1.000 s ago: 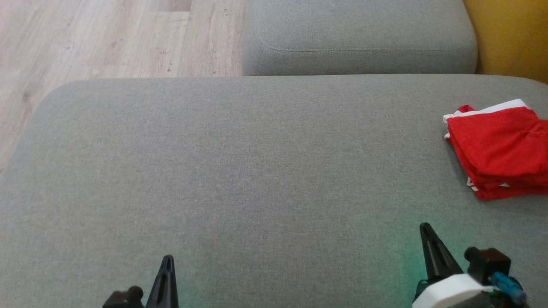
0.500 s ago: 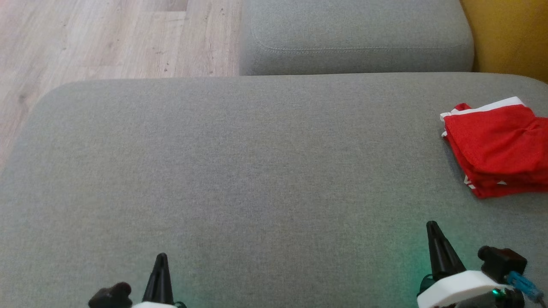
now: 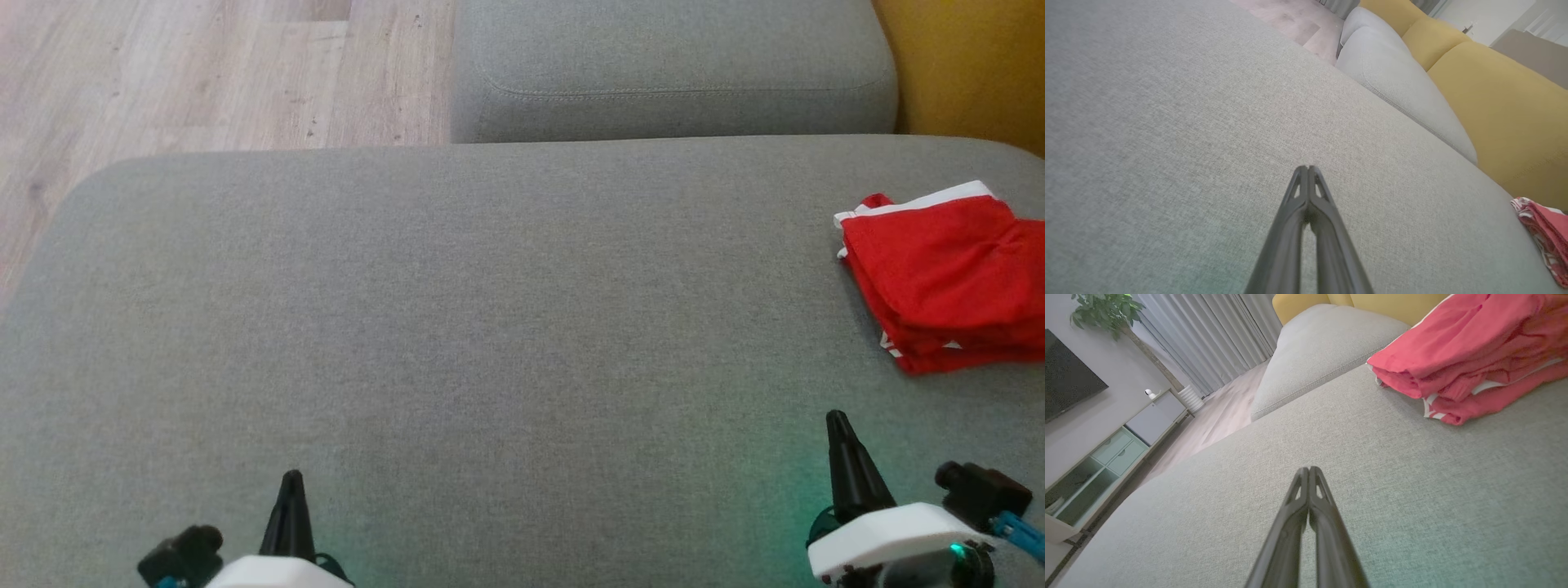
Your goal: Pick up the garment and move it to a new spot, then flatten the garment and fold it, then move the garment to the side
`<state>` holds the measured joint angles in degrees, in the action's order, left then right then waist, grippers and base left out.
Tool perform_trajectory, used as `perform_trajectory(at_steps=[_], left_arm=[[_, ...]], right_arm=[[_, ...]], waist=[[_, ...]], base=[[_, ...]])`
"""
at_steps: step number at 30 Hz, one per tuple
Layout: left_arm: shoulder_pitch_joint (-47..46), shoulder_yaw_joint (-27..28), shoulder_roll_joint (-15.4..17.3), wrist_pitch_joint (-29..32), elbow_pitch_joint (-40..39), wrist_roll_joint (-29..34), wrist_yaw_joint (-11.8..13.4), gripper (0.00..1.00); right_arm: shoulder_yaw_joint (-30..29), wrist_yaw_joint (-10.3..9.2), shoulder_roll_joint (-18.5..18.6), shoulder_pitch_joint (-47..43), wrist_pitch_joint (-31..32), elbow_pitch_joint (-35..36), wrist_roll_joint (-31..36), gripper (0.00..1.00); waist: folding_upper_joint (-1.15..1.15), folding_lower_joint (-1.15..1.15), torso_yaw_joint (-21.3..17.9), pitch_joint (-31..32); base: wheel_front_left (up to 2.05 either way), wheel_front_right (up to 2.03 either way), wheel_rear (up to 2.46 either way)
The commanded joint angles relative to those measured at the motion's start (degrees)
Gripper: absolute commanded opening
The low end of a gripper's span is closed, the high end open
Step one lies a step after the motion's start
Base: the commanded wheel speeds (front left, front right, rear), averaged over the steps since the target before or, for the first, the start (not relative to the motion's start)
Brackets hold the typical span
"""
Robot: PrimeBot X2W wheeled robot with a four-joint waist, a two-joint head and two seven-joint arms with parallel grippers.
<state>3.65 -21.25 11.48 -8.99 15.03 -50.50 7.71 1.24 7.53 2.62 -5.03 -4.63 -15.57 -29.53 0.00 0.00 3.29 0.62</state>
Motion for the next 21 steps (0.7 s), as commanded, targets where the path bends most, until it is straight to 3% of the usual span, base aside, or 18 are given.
perform_trajectory(at_steps=[1,21], left_arm=[[-2.7,2.1,-0.1,0.4,-1.4,-1.2,-0.7,0.0],[-4.2,7.5,-1.8,3.5,-1.4,-10.2,-3.8,0.0]], right_arm=[[-0.1,-0.01,0.9,3.1,0.3,1.8,-2.1,0.0],[-1.2,-0.02,1.2,4.8,2.2,1.8,-15.8,0.0]], waist=[[0.0,0.0,-0.1,0.0],[0.0,0.0,-0.8,-0.2]], base=[[0.0,0.0,0.0],[0.0,0.0,0.0]])
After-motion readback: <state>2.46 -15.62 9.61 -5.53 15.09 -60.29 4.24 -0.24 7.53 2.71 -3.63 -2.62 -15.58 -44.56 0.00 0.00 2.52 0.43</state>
